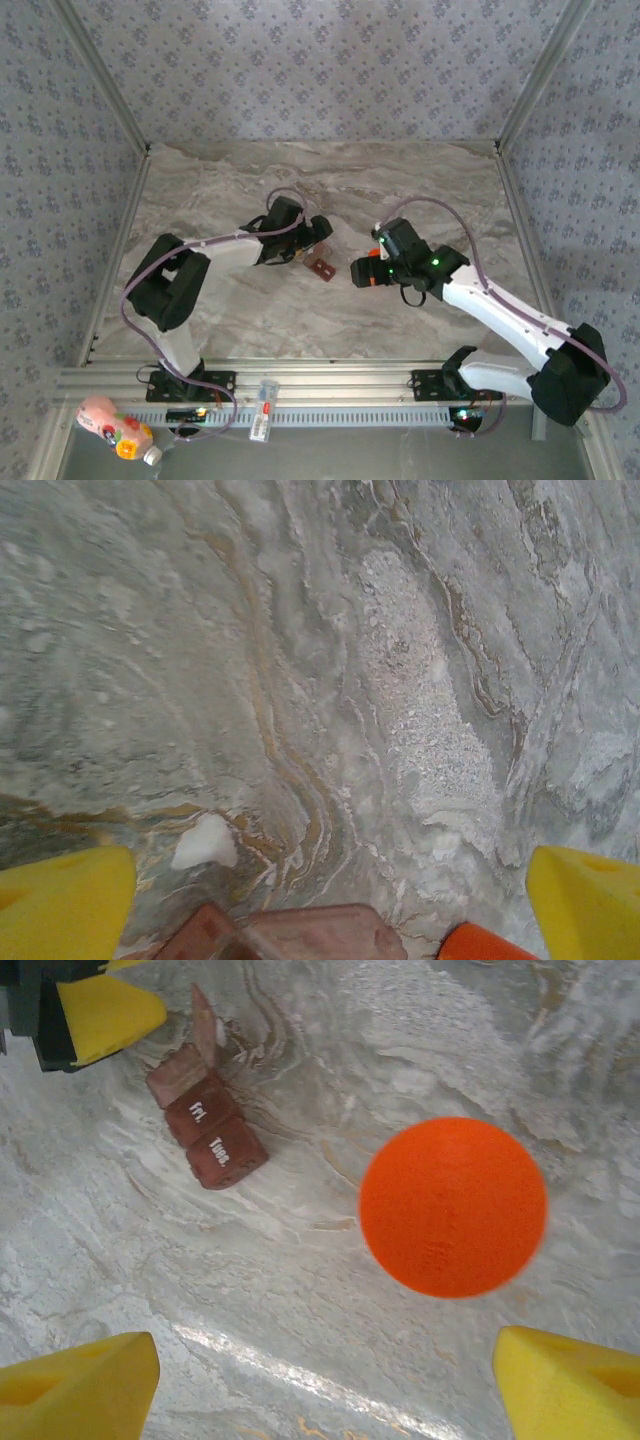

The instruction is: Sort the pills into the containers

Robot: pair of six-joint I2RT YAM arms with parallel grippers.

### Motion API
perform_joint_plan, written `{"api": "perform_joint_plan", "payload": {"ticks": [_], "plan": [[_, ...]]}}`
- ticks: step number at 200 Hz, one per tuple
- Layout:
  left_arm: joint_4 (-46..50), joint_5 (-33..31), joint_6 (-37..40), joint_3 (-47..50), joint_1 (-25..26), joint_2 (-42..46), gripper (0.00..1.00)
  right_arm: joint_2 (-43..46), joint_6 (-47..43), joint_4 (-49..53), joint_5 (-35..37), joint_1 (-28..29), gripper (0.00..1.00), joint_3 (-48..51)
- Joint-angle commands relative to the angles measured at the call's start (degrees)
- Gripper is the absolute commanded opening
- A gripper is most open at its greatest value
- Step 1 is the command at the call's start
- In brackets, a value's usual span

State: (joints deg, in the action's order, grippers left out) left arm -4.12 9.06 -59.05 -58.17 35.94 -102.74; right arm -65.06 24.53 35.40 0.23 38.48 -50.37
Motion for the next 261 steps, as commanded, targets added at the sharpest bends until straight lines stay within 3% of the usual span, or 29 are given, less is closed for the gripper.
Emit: {"api": "perform_joint_plan", "payload": {"ticks": [1,32,86,125,226,261], "plan": [[-3.4,0.8,-0.7,-1.5,0.7,-1.5,1.0,2.5,0.3,2.4,-0.1,-1.8,0.91,0.5],[-4.4,0.7,-1.8,-1.2,1.7,-2.2,1.0,3.2,-0.9,3.7,0.7,-3.6,1.0,0.2],[-6.1,-1.0,-4.5,1.2,4.0,-0.2,1.0,4.0,-0.2,3.1,2.3,-7.8,1.0,0.6],[-7.0,-2.9,-6.2,3.9,5.3,2.2,1.0,3.5,-0.5,3.5,-1.0,-12.2,1.0,0.4],[-11.0,-5.4,-11.0,9.0,9.8,5.6,1.0,2.2,0.4,4.2,3.0,-13.9,1.0,0.3],[-13.3,-6.3,-13.7,11.8,11.0,6.6,1.0,4.8,-0.3,1.3,-0.4,-14.5,1.0,1.9]]}}
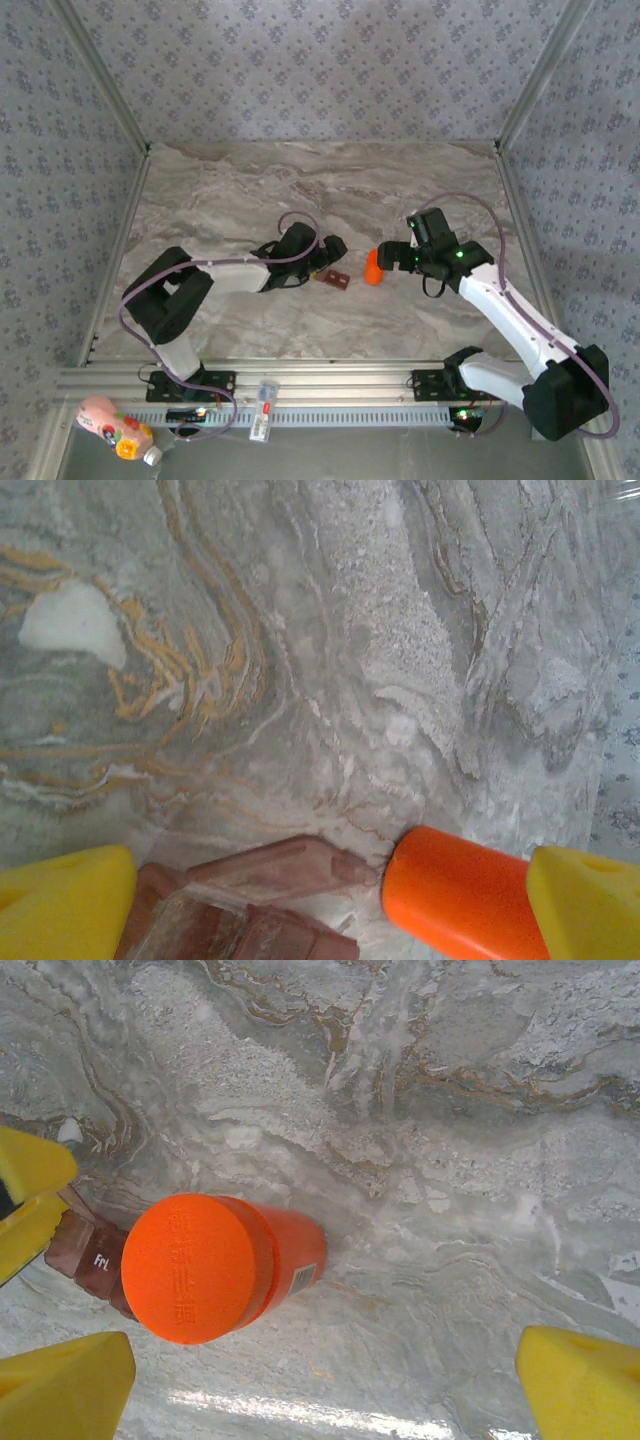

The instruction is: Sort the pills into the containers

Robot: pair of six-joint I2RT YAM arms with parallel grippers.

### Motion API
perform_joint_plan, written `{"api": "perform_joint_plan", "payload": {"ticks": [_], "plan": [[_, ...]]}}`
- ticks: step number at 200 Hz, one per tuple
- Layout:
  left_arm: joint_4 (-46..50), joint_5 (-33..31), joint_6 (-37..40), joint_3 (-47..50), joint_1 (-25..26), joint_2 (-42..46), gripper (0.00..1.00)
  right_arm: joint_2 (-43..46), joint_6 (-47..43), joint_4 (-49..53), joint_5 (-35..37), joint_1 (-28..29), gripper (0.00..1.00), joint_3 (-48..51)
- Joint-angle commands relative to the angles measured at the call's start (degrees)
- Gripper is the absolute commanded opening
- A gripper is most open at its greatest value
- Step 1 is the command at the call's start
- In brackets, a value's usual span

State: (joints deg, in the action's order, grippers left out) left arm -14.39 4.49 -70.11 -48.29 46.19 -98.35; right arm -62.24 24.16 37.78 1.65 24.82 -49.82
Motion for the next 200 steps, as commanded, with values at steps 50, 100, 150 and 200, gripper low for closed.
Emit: {"api": "perform_joint_plan", "payload": {"ticks": [50,100,150,200], "plan": [[-5.4,-2.4,-4.8,3.1,3.1,2.4,1.0,1.6,-0.4,-2.0,-4.0,-2.2,1.0,1.5],[-7.7,-2.8,-6.9,4.6,4.4,3.6,1.0,0.8,-0.7,-2.4,-3.7,-3.1,1.0,1.0],[-4.8,-8.1,-9.8,9.3,5.8,10.3,1.0,-3.6,-1.5,-2.7,-4.6,-3.4,0.95,-1.7],[9.1,-16.0,-8.1,13.4,3.0,23.3,1.0,-10.7,-4.1,-2.4,-5.7,-1.5,0.92,-5.4]]}}
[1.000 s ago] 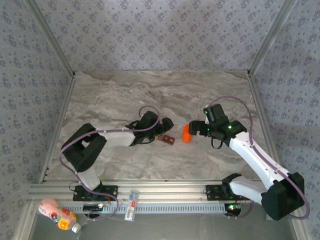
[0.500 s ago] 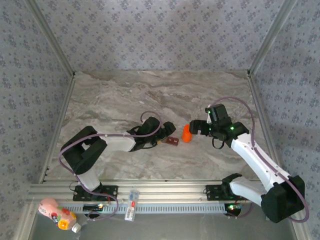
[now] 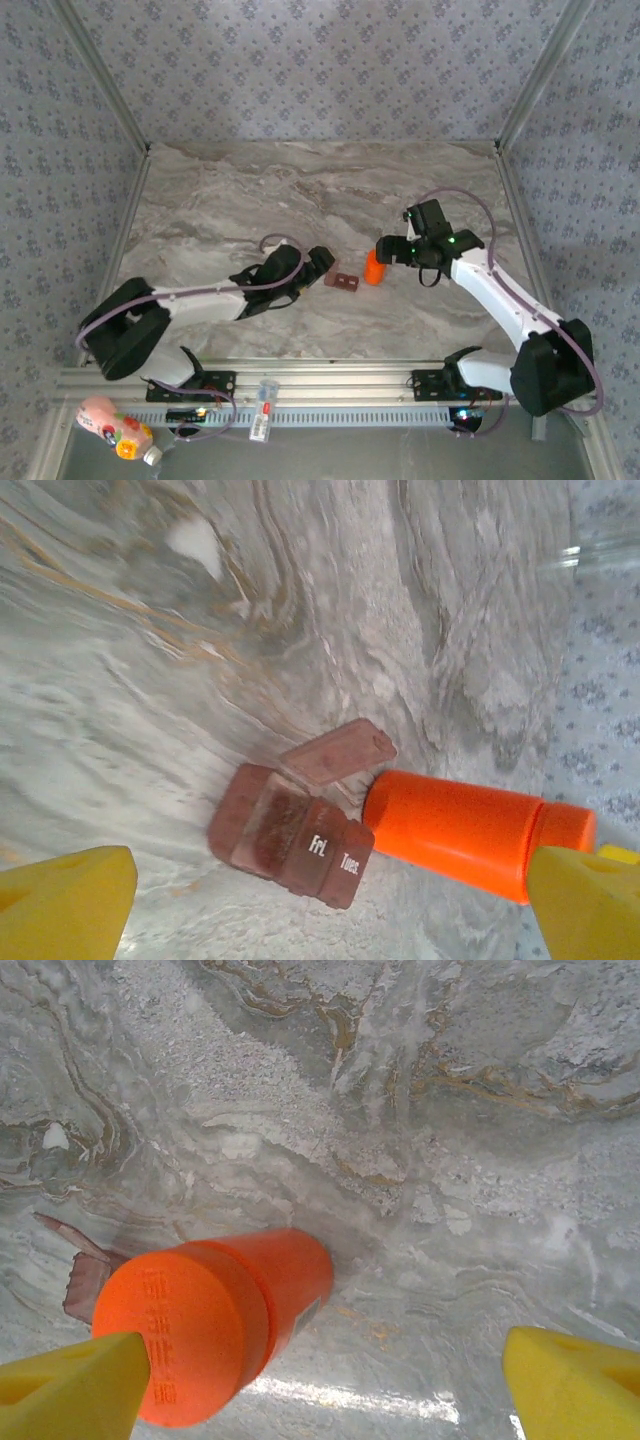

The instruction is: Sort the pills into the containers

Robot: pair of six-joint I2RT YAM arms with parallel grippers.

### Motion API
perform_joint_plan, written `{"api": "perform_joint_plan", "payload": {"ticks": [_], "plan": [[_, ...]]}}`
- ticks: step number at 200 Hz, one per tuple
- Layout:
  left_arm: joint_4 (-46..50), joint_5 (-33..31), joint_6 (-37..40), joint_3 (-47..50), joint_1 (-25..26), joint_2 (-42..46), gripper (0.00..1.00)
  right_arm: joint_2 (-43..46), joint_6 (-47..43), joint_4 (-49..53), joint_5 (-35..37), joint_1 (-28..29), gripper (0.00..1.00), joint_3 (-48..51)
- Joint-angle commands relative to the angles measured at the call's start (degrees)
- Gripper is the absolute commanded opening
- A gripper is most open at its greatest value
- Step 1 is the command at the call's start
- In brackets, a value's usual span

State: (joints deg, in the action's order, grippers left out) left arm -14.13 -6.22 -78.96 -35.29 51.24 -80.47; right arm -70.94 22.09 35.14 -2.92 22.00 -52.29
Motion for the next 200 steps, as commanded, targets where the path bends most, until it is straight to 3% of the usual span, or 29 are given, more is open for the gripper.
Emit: {"api": "perform_joint_plan", "payload": {"ticks": [1,52,106,200], "plan": [[9.0,-5.3,0.9,0.4,-2.2,5.6,1.0,-2.2,-2.0,0.3,-1.1,1.4,0.92,-3.0],[15.5,-2.0,6.8,1.1,-10.4,13.4,1.0,-5.8,-2.5,1.7,1.6,5.5,0.92,-6.3],[16.4,4.8,10.3,1.4,-16.6,14.3,1.0,-13.0,-3.2,3.4,6.8,8.5,0.89,-7.8],[16.1,8.0,12.2,2.2,-18.8,14.5,1.0,-16.1,-3.4,3.1,7.7,9.6,0.6,-7.4]]}}
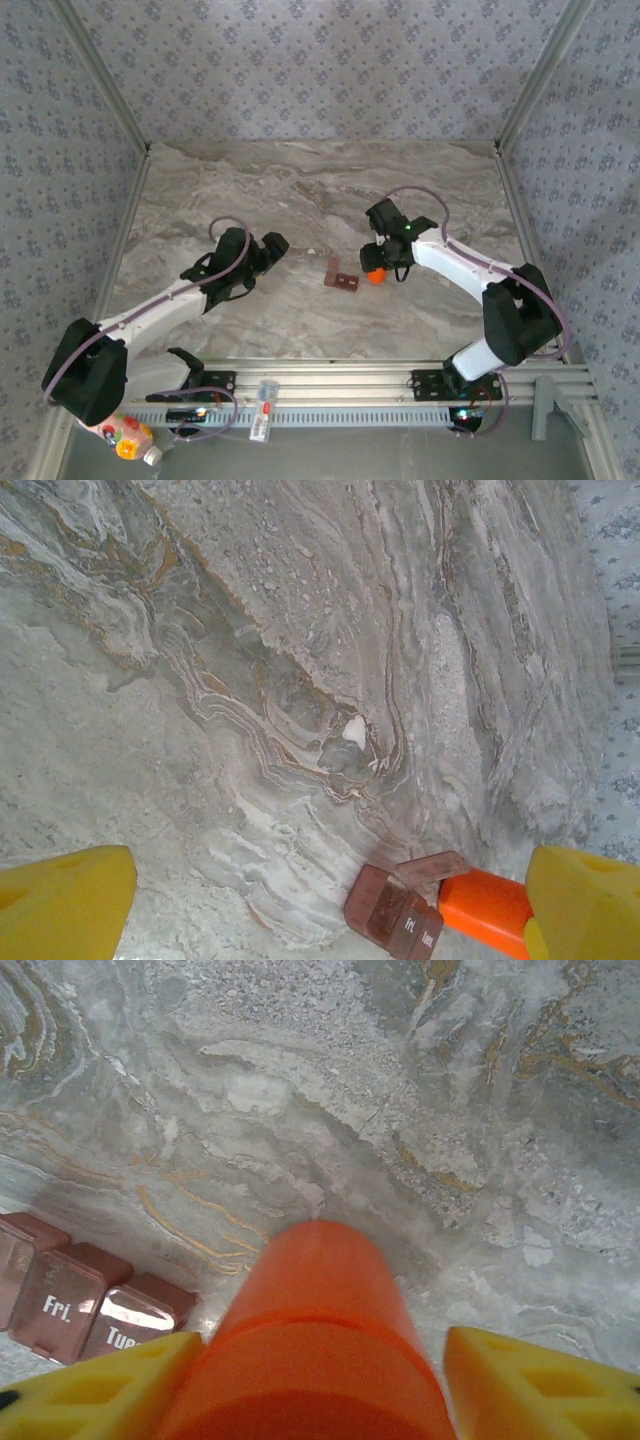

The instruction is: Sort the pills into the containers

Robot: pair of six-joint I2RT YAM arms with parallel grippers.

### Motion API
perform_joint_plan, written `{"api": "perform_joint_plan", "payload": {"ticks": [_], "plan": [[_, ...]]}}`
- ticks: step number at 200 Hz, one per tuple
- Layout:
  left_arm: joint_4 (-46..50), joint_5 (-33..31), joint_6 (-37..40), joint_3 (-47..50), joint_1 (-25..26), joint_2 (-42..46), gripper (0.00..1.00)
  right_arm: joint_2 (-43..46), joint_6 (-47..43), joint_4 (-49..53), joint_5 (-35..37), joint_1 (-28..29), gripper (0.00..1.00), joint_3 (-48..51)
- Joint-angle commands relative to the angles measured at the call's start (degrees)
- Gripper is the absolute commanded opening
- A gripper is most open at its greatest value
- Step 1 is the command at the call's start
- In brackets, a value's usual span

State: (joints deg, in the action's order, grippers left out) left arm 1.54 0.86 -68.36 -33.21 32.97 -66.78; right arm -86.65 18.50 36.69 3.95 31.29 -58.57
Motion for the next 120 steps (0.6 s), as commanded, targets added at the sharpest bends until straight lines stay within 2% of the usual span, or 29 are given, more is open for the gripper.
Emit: {"api": "perform_joint_plan", "payload": {"ticks": [1,13,30,39,79,120], "plan": [[0.5,1.0,1.6,0.2,-0.5,0.8,1.0,-0.3,0.3,1.5,0.9,0.3,0.6,-1.2],[0.7,1.0,1.9,0.0,-0.7,0.9,1.0,-0.2,0.3,1.6,0.4,0.3,0.53,-1.1],[0.2,1.3,1.9,0.0,-0.9,1.1,1.0,0.4,0.3,2.0,-0.4,0.3,0.37,-1.1],[-0.4,1.8,1.8,0.1,-1.1,1.4,1.0,1.0,0.1,2.4,-1.1,0.3,0.33,-1.0],[-1.5,4.0,0.6,-1.5,-1.7,2.2,1.0,6.1,0.1,5.4,-1.7,0.0,0.26,-2.8],[0.5,4.5,-1.8,-5.0,-3.3,1.9,1.0,10.7,2.2,8.0,-1.6,0.0,0.26,-9.0]]}}
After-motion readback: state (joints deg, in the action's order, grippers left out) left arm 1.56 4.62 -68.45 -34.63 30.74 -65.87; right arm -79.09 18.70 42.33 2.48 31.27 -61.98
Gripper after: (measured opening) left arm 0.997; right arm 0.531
